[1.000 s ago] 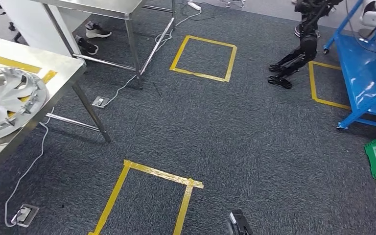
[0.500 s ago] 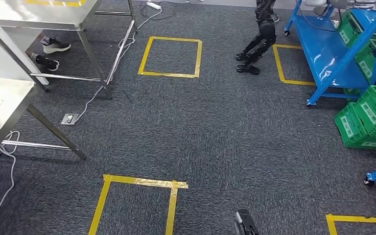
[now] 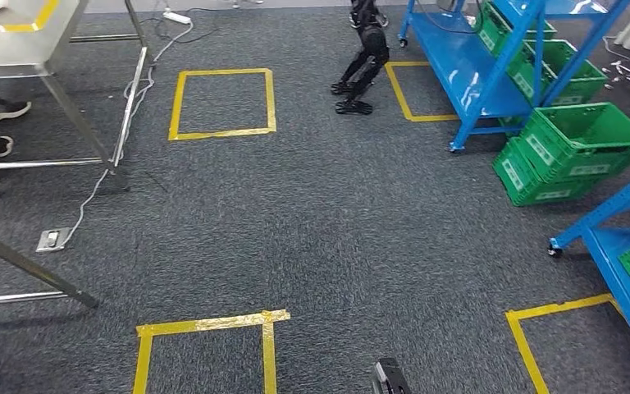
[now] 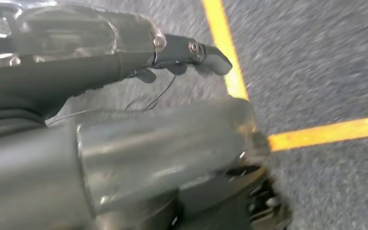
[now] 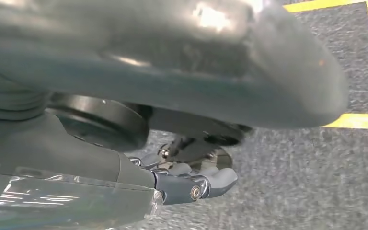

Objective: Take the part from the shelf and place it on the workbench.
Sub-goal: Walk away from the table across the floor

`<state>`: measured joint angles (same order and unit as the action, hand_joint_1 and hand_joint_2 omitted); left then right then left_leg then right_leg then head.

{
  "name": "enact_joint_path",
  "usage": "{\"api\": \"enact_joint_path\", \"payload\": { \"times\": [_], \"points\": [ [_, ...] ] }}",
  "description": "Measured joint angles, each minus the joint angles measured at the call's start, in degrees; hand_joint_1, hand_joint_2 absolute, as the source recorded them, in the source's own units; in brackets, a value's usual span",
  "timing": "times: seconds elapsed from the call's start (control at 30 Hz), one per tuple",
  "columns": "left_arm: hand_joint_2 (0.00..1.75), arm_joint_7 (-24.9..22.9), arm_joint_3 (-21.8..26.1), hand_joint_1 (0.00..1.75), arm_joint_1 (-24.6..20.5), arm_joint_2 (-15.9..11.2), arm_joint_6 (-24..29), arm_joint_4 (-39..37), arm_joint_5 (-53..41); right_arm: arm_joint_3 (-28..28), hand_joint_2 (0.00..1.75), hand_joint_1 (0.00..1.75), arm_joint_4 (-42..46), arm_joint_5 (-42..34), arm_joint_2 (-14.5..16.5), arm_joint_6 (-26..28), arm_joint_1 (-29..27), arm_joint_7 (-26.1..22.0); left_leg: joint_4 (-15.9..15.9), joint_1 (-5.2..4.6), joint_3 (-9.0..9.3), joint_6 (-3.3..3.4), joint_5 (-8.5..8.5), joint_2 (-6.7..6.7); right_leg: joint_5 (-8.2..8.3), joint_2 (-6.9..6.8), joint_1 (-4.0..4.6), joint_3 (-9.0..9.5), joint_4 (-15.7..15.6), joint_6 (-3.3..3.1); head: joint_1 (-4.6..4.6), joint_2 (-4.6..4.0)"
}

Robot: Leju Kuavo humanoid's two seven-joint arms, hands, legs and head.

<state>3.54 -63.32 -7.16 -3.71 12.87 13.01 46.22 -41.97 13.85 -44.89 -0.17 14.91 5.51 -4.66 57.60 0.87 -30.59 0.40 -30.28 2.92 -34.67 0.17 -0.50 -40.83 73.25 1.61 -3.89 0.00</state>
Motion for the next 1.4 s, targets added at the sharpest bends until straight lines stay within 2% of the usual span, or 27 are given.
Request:
{"api": "enact_joint_path", "payload": {
  "times": [0.03, 0.07, 0.13, 0.2, 0.27, 0.33, 0.4, 0.47, 0.5, 0.53, 0.57, 0.63, 0.7, 0.77, 0.8, 0.87, 0.9, 0.93, 1.0, 1.03, 1.07, 1.13, 1.2, 1.27, 1.3, 1.37, 1.4],
  "points": [
    [0.0, 0.56, 0.0, 0.0, -0.11, -0.27, 0.54, 0.05, -0.01, -0.22, 0.0, 0.0, -0.05, -0.14, 0.13, -0.03, -0.19, -0.02, 0.0, 0.0, 0.23, -0.12, -0.22, 0.69, 1.48, -0.29, -0.1, 0.7, -1.57, 0.01, -0.13, 0.0],
    [0.0, 0.87, 0.0, 0.0, -0.22, -0.48, 1.08, 0.14, 0.03, -0.38, 0.0, 0.0, -0.11, -0.36, 0.14, -0.13, -0.35, -0.19, 0.0, 0.01, 0.53, -0.26, -0.45, 1.27, 3.61, -0.91, -0.13, 2.37, -4.94, -0.1, -0.31, 0.0],
    [0.0, 0.62, 0.0, 0.0, -0.4, -0.72, 1.95, 0.45, 0.36, -0.53, 0.0, 0.0, -0.22, -0.62, -0.08, -0.49, -0.3, -0.74, 0.01, -0.13, 1.01, -0.73, -0.93, 2.24, 6.36, -3.18, 0.3, 6.0, -11.95, -0.63, -0.61, 0.0],
    [0.0, -0.29, 0.0, 0.0, -0.43, -0.74, 2.31, 0.76, 1.03, -0.6, 0.0, 0.0, -0.26, -0.66, -0.68, -0.67, -0.02, -0.95, -0.06, -0.32, 1.29, -1.29, -1.26, 3.15, 6.55, -4.36, 0.89, 7.33, -14.79, -1.3, -0.61, 0.0],
    [0.0, -1.0, 0.0, 0.0, -0.43, -0.55, 2.36, 1.04, 1.56, -0.64, 0.0, 0.0, -0.27, -0.66, -1.59, -0.68, 0.01, -0.67, -0.3, -0.28, 1.74, -1.86, -1.58, 3.56, 6.57, -3.46, 0.93, 7.51, -15.29, -1.95, -0.46, 0.0],
    [0.0, -1.23, 0.0, 0.0, -0.45, -0.36, 2.38, 1.32, 1.75, -0.67, 0.0, 0.0, -0.34, -0.66, -2.51, -0.68, 0.01, -0.44, 1.36, 0.03, 1.34, -2.29, -2.99, 0.22, 6.79, -2.45, 0.68, 8.13, -16.0, -2.6, -0.16, 0.0],
    [0.0, -1.38, 0.0, 0.0, -0.27, -0.27, 2.33, 1.49, 1.81, -0.68, 0.0, 0.0, -0.45, -0.66, -3.14, -0.56, 0.33, -0.27, 7.62, 0.22, -1.8, -2.37, -6.04, -3.46, 6.88, -1.22, 0.61, 8.49, -16.34, -3.15, 0.52, 0.0],
    [0.0, -1.77, 0.0, 0.0, 0.02, -0.18, 1.89, 1.52, 1.91, -0.75, 0.0, 0.0, -0.5, -0.7, -3.43, 0.09, 0.57, 0.15, 14.69, 0.16, -6.09, -2.38, -8.09, -3.68, 6.75, 0.43, 0.82, 8.6, -16.3, -3.44, 1.1, 0.0],
    [0.0, -2.12, 0.0, 0.0, 0.11, -0.11, 1.46, 1.52, 1.96, -0.84, 0.0, 0.0, -0.5, -0.82, -3.6, 0.61, 0.52, 0.44, 16.04, 0.15, -7.36, -2.36, -7.62, -3.51, 6.65, 1.32, 0.91, 8.73, -16.25, -3.48, 1.29, 0.0],
    [0.0, -2.53, 0.0, 0.0, 0.15, -0.02, 0.94, 1.52, 1.99, -0.94, 0.0, 0.0, -0.51, -1.04, -3.86, 1.08, 0.44, 0.72, 15.17, 0.15, -7.57, -2.29, -5.96, -3.5, 6.51, 2.18, 0.96, 8.92, -16.18, -3.47, 1.42, 0.0],
    [0.0, -2.92, 0.0, 0.0, 0.16, 0.06, 0.43, 1.52, 1.99, -1.03, 0.0, 0.0, -0.51, -1.34, -4.19, 1.42, 0.37, 0.93, 12.4, 0.17, -6.84, -2.17, -3.46, -4.0, 6.31, 3.02, 0.92, 9.14, -16.04, -3.35, 1.56, 0.0],
    [0.0, -3.33, 0.0, 0.0, 0.18, 0.32, -0.29, 1.52, 1.97, -1.16, 0.0, 0.0, -0.5, -1.84, -4.83, 1.61, 0.41, 1.1, 5.47, 0.43, -4.41, -1.81, 0.66, -7.37, 5.74, 4.51, 0.79, 9.22, -15.47, -2.83, 1.91, 0.0],
    [0.0, -3.07, 0.0, 0.0, 0.25, 0.69, -0.58, 1.51, 1.78, -1.36, 0.0, 0.0, -0.39, -1.92, -5.39, 1.56, 0.61, 1.0, 2.09, 0.55, -3.02, -1.42, 1.44, -9.62, 5.41, 5.99, 0.53, 8.79, -14.99, -2.13, 2.05, 0.0],
    [0.0, -2.39, -0.01, 0.0, 0.33, 1.07, -0.73, 1.51, 1.14, -1.54, 0.0, 0.0, -0.19, -1.91, -5.81, 1.67, 0.63, 0.62, 1.49, 0.4, -2.53, -0.89, 1.11, -8.27, 5.49, 7.56, 0.18, 8.41, -15.06, -1.46, 1.91, 0.0],
    [0.0, -2.14, -0.01, 0.0, 0.32, 1.2, -0.79, 1.51, 0.73, -1.6, 0.0, 0.0, -0.06, -2.01, -5.88, 1.78, 0.53, 0.36, 1.13, 0.37, -2.24, -0.56, 1.13, -7.33, 5.34, 7.22, 0.15, 8.22, -14.88, -1.16, 1.74, 0.0],
    [0.0, -2.2, -0.02, 0.0, 0.21, 1.34, -0.84, 1.52, 0.15, -1.69, 0.0, 0.0, 0.21, -2.39, -5.85, 1.96, 0.51, 0.0, 0.4, 0.36, -1.56, 0.09, 1.15, -5.1, 3.53, 4.3, 0.25, 6.68, -11.9, -0.63, 0.97, 0.0],
    [0.0, -2.54, -0.03, 0.0, 0.21, 1.31, -0.87, 1.51, 0.04, -1.75, 0.0, 0.0, 0.34, -2.58, -5.79, 1.99, 0.61, -0.08, 0.25, 0.22, -1.3, 0.28, 1.02, -3.89, 1.92, 2.33, 0.26, 5.08, -8.76, -0.4, 0.51, 0.0],
    [0.0, -2.98, -0.03, 0.0, 0.26, 1.26, -0.95, 1.49, 0.01, -1.8, 0.0, 0.0, 0.45, -2.79, -5.78, 2.02, 0.74, -0.13, 0.2, 0.08, -1.14, 0.42, 0.84, -2.66, 0.28, 1.16, 0.15, 3.14, -5.11, -0.2, 0.2, 0.0],
    [0.0, -4.55, -0.04, 0.0, 0.24, 1.04, -1.37, 1.43, -0.03, -1.86, 0.0, 0.0, 0.59, -3.46, -5.86, 2.22, 0.56, -0.4, 0.21, -0.05, -0.91, 0.44, 0.43, -0.51, -0.9, 0.18, -0.03, 0.5, -0.33, 0.07, 0.07, 0.0],
    [0.0, -5.65, -0.04, 0.0, 0.17, 0.93, -1.7, 1.41, -0.1, -1.89, 0.0, 0.0, 0.62, -3.93, -5.96, 2.39, 0.3, -0.59, 0.21, -0.05, -0.74, 0.37, 0.24, 0.28, 0.04, -0.08, -0.08, 0.6, -0.68, 0.1, -0.03, 0.0],
    [0.0, -6.87, -0.05, 0.0, 0.07, 0.86, -2.06, 1.39, -0.2, -1.91, 0.0, 0.0, 0.64, -4.4, -6.13, 2.56, 0.03, -0.77, 0.21, -0.05, -0.49, 0.26, 0.02, 0.95, 1.91, -0.49, -0.08, 1.82, -3.11, 0.04, -0.2, 0.0],
    [0.0, -8.57, -0.08, 0.0, -0.1, 0.82, -2.58, 1.38, -0.35, -1.97, 0.0, 0.0, 0.64, -5.13, -6.65, 2.79, -0.16, -0.72, 0.23, -0.17, 0.04, -0.1, -0.43, 2.04, 5.39, -2.43, 0.22, 5.62, -10.45, -0.35, -0.61, 0.0],
    [0.0, -7.93, -0.1, 0.0, -0.15, 0.96, -2.6, 1.35, -0.05, -2.01, 0.0, 0.0, 0.64, -5.41, -7.32, 3.1, 0.07, 0.65, 0.25, -0.37, 0.34, -0.63, -0.76, 2.91, 6.23, -3.98, 0.74, 7.76, -14.7, -0.9, -0.74, 0.0],
    [0.0, -4.85, -0.11, 0.0, -0.19, 1.37, -2.48, 1.33, 0.54, -2.04, 0.0, 0.0, 0.63, -5.21, -8.07, 3.85, 0.15, 3.4, 0.08, -0.4, 0.7, -1.19, -0.95, 3.75, 5.88, -3.56, 1.0, 7.99, -15.29, -1.48, -0.51, 0.0],
    [0.0, -3.33, -0.11, 0.0, -0.28, 1.73, -2.56, 1.34, 0.72, -2.08, 0.0, 0.0, 0.64, -5.06, -8.46, 4.33, -0.01, 4.43, 0.13, -0.3, 0.91, -1.5, -1.23, 3.07, 5.95, -3.15, 0.93, 8.2, -15.57, -1.78, -0.4, -0.01],
    [0.0, -2.43, -0.11, 0.0, -0.4, 2.5, -3.23, 1.35, 0.56, -2.22, 0.0, 0.0, 0.69, -4.85, -9.18, 4.95, -0.08, 4.32, 2.67, -0.08, -0.01, -1.92, -2.97, -0.47, 6.13, -2.29, 0.63, 8.75, -16.13, -2.47, -0.02, -0.01],
    [0.0, -3.32, -0.13, 0.0, -0.37, 2.85, -3.78, 1.34, 0.23, -2.28, 0.0, 0.0, 0.81, -4.81, -9.45, 5.05, 0.02, 3.22, 5.73, 0.03, -1.57, -2.02, -4.5, -2.49, 6.17, -1.76, 0.57, 8.93, -16.25, -2.77, 0.37, -0.01]
  ]
}}
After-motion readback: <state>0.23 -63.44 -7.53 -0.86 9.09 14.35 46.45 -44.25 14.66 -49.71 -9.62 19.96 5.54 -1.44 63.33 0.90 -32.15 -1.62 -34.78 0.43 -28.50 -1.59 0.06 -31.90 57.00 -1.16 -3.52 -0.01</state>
